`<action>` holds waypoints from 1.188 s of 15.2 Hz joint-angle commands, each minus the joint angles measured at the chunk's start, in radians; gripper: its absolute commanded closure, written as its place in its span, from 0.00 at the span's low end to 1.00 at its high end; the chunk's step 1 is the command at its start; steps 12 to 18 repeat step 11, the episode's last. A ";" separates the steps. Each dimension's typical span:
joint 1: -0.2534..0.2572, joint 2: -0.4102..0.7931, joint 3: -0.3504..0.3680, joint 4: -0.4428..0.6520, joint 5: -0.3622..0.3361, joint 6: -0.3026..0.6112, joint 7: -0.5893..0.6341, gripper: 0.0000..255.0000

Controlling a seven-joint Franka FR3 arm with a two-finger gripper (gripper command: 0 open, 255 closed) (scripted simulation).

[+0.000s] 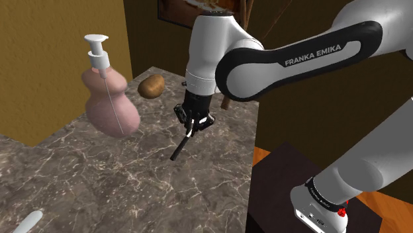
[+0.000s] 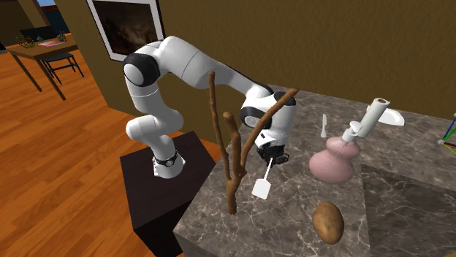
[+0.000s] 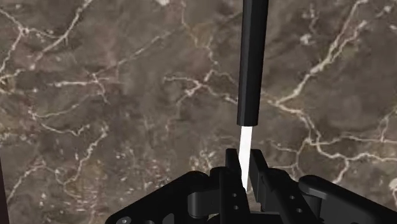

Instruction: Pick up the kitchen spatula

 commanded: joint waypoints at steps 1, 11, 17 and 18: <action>-0.003 -0.016 -0.001 0.016 0.013 -0.027 -0.009 1.00; -0.009 -0.066 -0.007 0.089 0.051 -0.135 -0.032 1.00; -0.009 -0.066 -0.007 0.089 0.051 -0.135 -0.032 1.00; -0.009 -0.066 -0.007 0.089 0.051 -0.135 -0.032 1.00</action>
